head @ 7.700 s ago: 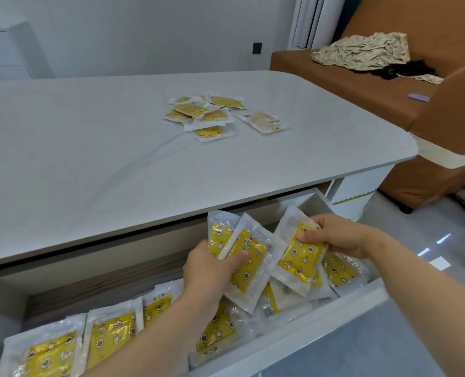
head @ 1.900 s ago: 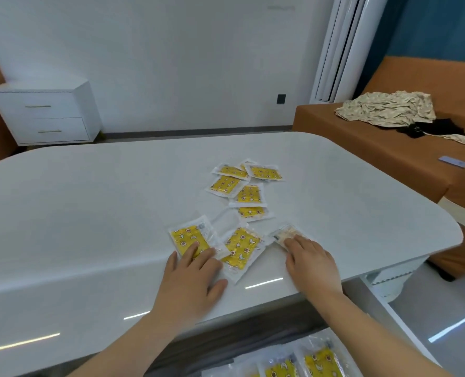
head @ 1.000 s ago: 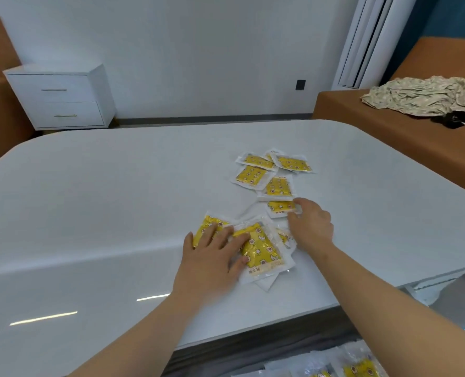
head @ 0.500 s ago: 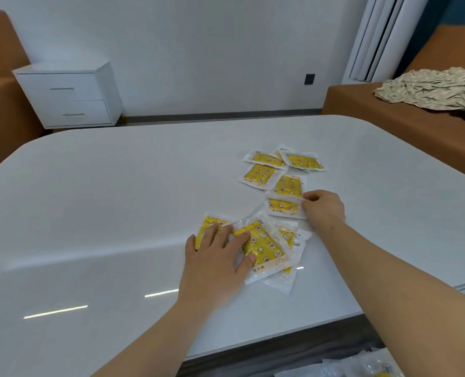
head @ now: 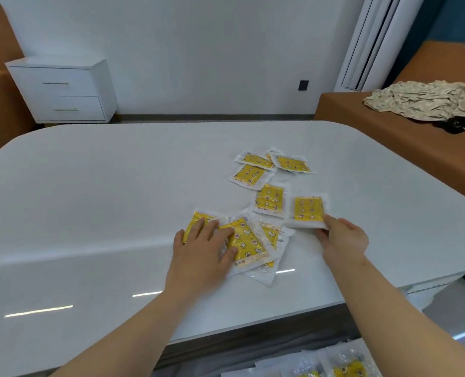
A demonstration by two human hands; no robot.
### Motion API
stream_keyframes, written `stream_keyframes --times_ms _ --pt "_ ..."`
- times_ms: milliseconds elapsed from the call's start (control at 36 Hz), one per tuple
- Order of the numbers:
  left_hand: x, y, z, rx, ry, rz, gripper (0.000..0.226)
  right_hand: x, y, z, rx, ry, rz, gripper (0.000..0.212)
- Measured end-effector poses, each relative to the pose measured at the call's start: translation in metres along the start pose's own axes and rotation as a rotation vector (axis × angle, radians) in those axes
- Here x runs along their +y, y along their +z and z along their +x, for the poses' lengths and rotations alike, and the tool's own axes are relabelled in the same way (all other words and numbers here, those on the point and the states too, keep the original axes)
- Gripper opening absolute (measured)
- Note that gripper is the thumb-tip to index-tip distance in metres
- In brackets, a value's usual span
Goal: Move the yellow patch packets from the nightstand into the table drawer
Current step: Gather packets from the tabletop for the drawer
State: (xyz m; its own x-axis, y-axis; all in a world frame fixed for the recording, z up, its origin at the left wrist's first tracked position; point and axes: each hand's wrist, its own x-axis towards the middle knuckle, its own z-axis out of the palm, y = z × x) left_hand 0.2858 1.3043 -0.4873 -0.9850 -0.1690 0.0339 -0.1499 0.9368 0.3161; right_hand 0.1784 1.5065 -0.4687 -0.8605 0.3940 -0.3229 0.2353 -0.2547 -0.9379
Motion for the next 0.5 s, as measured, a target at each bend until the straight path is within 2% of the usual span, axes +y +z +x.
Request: stream_keyframes --times_ms 83,194,250,333,500 --pt "0.002 0.0 -0.001 0.008 -0.003 -0.029 0.042 0.004 -0.022 -0.013 -0.082 -0.004 -0.001 0.031" --pt "0.005 -0.003 -0.005 0.005 -0.015 -0.055 0.042 0.01 -0.031 -0.032 -0.139 0.084 -0.034 0.004" --pt "0.005 -0.005 -0.006 -0.008 -0.032 -0.078 0.041 0.01 -0.033 -0.044 -0.195 0.219 0.068 0.014" --pt "0.005 -0.009 -0.007 -0.001 -0.081 -0.163 0.038 0.006 -0.037 -0.056 -0.295 0.278 0.059 0.014" --pt "0.002 -0.024 -0.008 -0.032 -0.137 -0.191 0.027 0.0 -0.051 -0.069 -0.468 0.217 -0.278 0.011"
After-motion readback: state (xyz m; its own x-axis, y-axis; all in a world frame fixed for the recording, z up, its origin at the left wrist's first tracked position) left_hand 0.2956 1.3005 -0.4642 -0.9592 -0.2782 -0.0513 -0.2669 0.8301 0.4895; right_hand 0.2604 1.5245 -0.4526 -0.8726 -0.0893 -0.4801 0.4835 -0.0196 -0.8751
